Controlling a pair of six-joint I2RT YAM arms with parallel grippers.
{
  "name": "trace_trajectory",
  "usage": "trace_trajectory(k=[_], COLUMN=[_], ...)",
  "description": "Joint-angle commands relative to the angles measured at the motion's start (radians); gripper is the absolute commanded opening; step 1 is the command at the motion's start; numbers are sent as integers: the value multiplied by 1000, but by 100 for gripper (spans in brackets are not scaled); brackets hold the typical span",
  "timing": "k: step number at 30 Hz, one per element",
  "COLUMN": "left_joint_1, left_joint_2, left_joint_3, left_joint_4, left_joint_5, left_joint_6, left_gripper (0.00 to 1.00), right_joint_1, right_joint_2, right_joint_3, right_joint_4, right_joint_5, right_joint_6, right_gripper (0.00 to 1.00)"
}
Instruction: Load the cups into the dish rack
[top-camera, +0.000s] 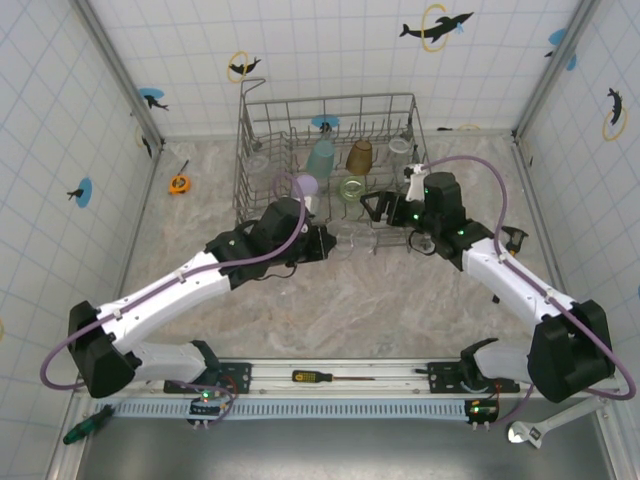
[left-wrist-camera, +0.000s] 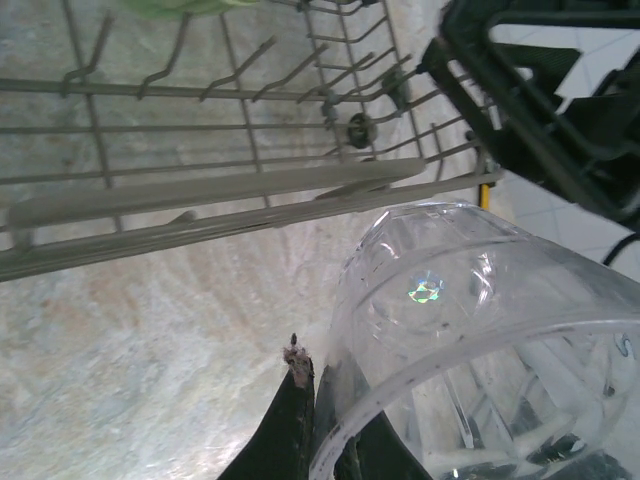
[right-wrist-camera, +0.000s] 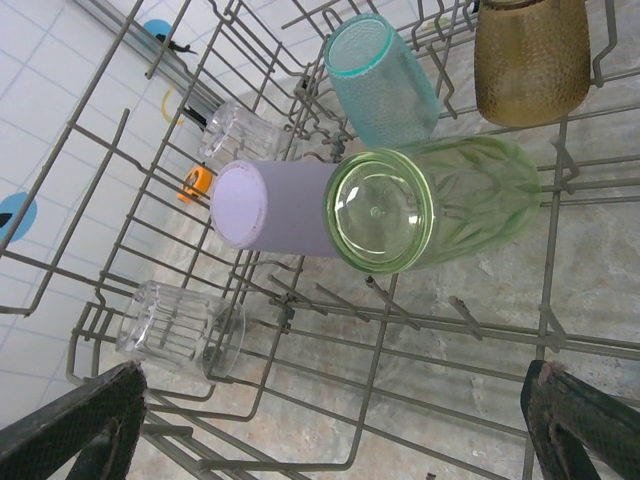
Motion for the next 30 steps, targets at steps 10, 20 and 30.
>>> trace_trajectory(k=[10, 20, 30], left_joint_1=[106, 321, 476], left_joint_2=[109, 143, 216], left_joint_3=[181, 190, 180], left_joint_4=[7, 123, 227], left_joint_5=[136, 271, 433], left_joint_6=[89, 120, 134], left_gripper=[0, 0, 0], right_joint_1=[-59, -86, -90], right_joint_2=[-65, -59, 21], right_joint_3=[-22, -15, 52], right_joint_4=[5, 4, 44], right_joint_5=[-46, -64, -140], right_joint_6=[9, 11, 19], right_gripper=[100, 100, 100])
